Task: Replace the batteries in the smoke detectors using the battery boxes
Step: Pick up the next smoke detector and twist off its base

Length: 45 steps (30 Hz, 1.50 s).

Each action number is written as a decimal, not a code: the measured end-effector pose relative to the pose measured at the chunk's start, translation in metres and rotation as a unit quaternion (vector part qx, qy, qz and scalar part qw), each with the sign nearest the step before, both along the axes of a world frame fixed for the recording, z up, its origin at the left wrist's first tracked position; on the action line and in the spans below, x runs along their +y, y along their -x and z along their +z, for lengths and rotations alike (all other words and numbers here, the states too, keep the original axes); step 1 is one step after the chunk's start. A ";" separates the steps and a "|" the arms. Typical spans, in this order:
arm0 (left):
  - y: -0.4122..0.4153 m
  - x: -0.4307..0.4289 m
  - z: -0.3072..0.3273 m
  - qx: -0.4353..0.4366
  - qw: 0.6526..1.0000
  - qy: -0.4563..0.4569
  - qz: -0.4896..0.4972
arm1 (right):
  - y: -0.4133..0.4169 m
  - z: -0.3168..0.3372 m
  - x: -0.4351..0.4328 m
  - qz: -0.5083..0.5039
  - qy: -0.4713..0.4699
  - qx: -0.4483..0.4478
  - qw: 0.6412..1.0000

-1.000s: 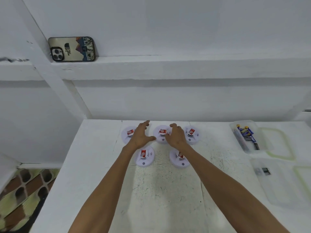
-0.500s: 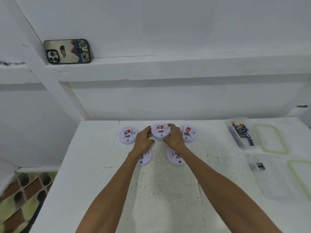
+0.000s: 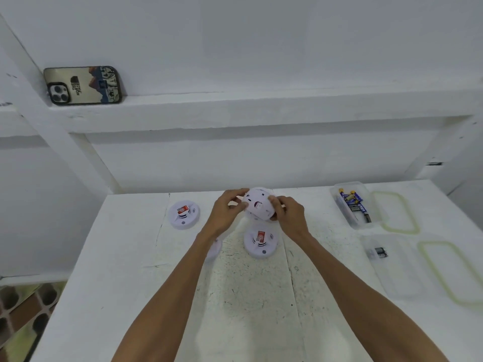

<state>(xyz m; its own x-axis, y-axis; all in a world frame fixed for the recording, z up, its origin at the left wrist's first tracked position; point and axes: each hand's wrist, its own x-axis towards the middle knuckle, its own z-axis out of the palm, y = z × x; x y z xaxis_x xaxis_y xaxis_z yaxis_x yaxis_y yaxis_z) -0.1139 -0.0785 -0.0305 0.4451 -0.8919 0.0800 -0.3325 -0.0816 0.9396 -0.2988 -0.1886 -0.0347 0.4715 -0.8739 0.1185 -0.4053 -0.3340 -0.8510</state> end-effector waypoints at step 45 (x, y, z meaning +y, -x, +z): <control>0.171 -0.021 -0.073 0.500 0.854 -0.098 -0.103 | 0.137 -0.022 0.025 -0.073 0.010 0.196 0.978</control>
